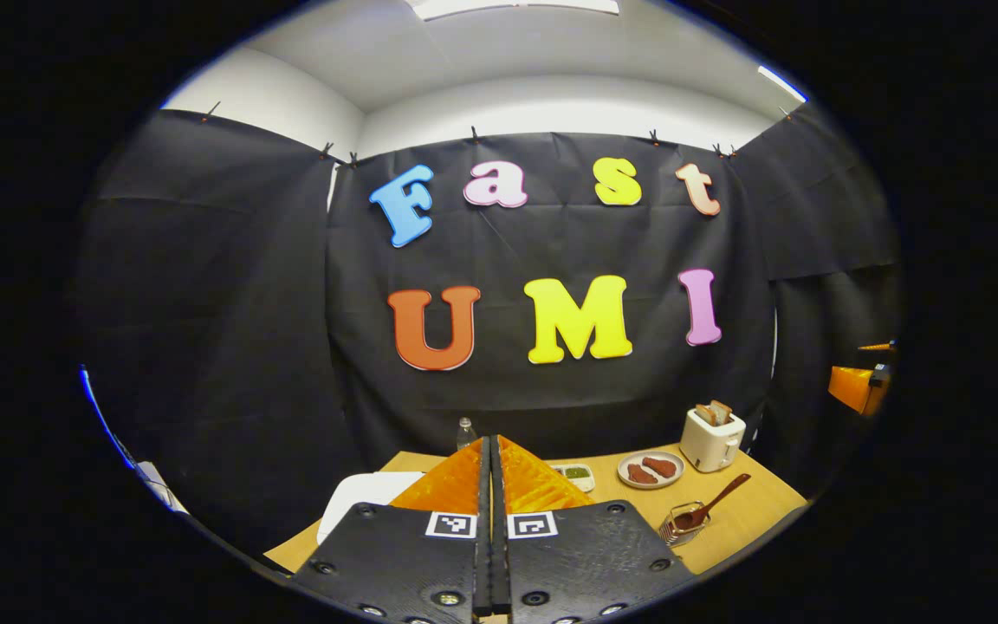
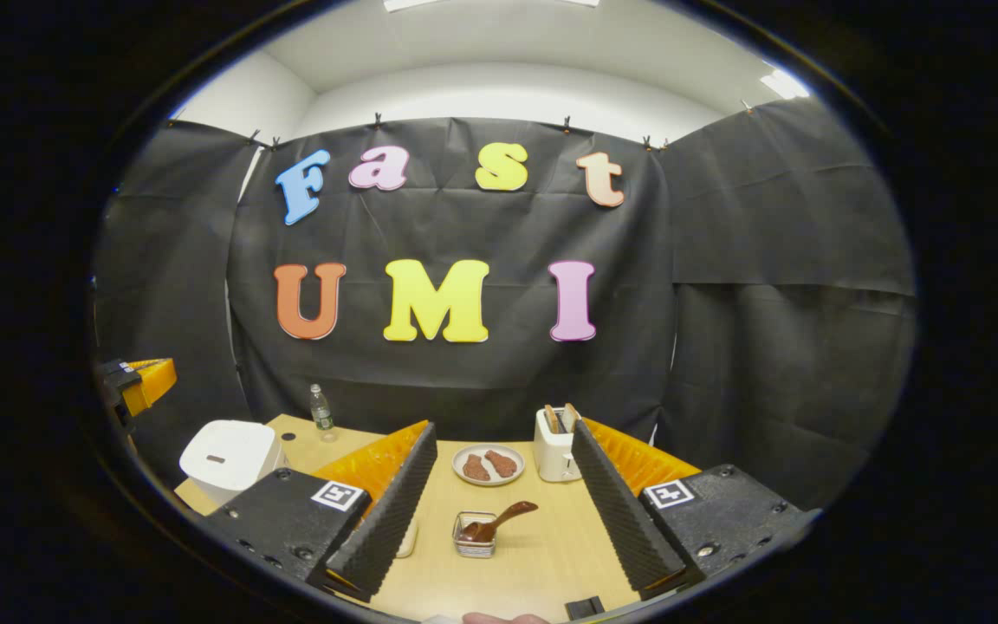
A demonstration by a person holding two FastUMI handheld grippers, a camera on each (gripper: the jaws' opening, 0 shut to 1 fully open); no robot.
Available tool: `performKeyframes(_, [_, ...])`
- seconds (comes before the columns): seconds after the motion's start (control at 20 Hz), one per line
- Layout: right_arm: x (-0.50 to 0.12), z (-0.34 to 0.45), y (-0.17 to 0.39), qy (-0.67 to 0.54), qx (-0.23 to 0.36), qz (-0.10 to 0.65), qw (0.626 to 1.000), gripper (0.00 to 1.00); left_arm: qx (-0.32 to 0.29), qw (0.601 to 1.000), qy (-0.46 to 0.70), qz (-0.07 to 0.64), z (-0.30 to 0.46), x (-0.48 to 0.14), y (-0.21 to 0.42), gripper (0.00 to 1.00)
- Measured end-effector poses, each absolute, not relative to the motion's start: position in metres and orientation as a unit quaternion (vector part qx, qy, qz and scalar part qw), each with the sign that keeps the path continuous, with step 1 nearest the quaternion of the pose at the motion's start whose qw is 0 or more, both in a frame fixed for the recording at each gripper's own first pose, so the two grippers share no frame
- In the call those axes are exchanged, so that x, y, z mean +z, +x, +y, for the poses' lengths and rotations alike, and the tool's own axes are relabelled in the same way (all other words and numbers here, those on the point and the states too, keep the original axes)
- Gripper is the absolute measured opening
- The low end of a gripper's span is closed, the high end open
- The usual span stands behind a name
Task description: Close the left gripper, press the button to open the rice cooker; take a wooden spoon from the chopstick holder with the right hand, scoop a spoonful of rice and pour it into the rice cooker, then put the wooden spoon back into the chopstick holder.
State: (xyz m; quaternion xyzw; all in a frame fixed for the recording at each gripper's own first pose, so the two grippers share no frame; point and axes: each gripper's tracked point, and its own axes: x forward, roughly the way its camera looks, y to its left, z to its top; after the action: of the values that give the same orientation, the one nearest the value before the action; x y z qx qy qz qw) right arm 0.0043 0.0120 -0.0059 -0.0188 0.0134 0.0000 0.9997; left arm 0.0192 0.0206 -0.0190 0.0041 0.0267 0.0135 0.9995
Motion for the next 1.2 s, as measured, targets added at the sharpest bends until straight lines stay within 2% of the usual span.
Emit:
performKeyframes(0.35, [-0.013, 0.023, 0.006, -0.026, 0.005, 0.029, 0.999, 1.00, 0.078, 0.993, -0.013, 0.085, 0.081, -0.058, 0.044, 0.00])
performKeyframes(0.6, [-0.025, 0.035, 0.008, -0.038, 0.011, 0.052, 0.998, 1.00, 0.132, 0.977, -0.036, 0.164, 0.129, -0.127, 0.069, 0.00])
performKeyframes(0.85, [-0.035, 0.048, 0.010, -0.059, 0.014, 0.077, 0.995, 1.00, 0.141, 0.960, -0.053, 0.235, 0.143, -0.200, 0.080, 0.00])
performKeyframes(1.2, [-0.049, 0.064, 0.015, -0.061, 0.023, 0.100, 0.993, 1.00, 0.168, 0.937, -0.058, 0.302, 0.171, -0.256, 0.079, 0.00])
